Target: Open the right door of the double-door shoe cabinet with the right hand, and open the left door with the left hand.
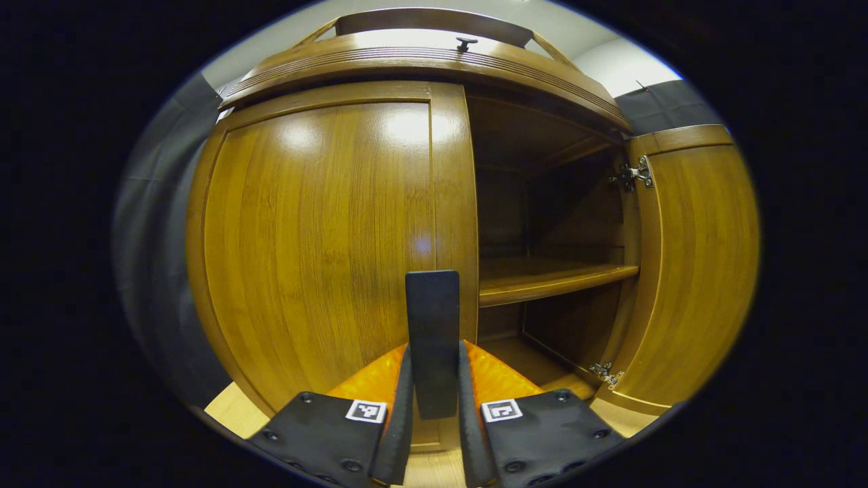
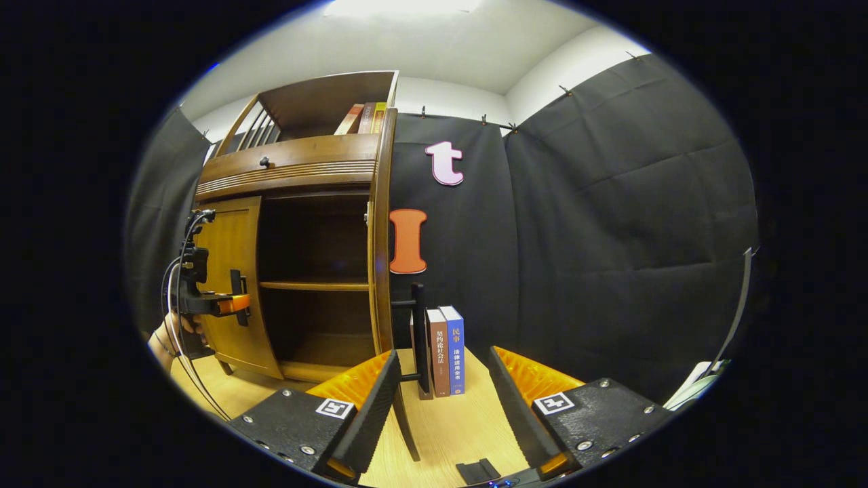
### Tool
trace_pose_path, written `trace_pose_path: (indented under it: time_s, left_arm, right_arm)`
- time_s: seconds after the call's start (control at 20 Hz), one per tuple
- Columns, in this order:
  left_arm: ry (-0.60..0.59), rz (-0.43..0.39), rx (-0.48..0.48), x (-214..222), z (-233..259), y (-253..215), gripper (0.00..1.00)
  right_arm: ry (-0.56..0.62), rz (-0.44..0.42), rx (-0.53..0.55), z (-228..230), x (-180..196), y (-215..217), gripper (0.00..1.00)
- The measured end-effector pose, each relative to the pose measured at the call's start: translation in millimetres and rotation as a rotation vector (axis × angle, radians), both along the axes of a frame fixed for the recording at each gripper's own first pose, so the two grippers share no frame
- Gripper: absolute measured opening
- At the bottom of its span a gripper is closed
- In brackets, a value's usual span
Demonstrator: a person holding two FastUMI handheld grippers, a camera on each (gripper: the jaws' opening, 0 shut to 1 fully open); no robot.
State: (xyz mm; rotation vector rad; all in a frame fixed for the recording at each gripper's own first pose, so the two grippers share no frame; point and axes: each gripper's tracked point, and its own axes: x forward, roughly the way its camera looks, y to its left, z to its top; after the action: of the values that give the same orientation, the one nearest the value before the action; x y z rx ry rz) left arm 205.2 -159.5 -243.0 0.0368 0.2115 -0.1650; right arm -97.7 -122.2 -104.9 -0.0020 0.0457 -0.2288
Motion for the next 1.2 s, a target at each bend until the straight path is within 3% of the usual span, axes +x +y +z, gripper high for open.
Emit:
trace_pose_path:
  time_s: [0.55, 1.2]
  left_arm:
    - [0.024, -0.071, -0.031, -49.2, 9.4, 8.2, 0.34]
    - [0.046, -0.093, -0.043, -126.8, 26.1, 50.5, 0.33]
  right_arm:
    - [-0.011, 0.015, -0.014, 12.6, -2.2, 22.9, 0.82]
    - [-0.027, 0.098, -0.030, 23.8, 2.3, 81.3, 0.81]
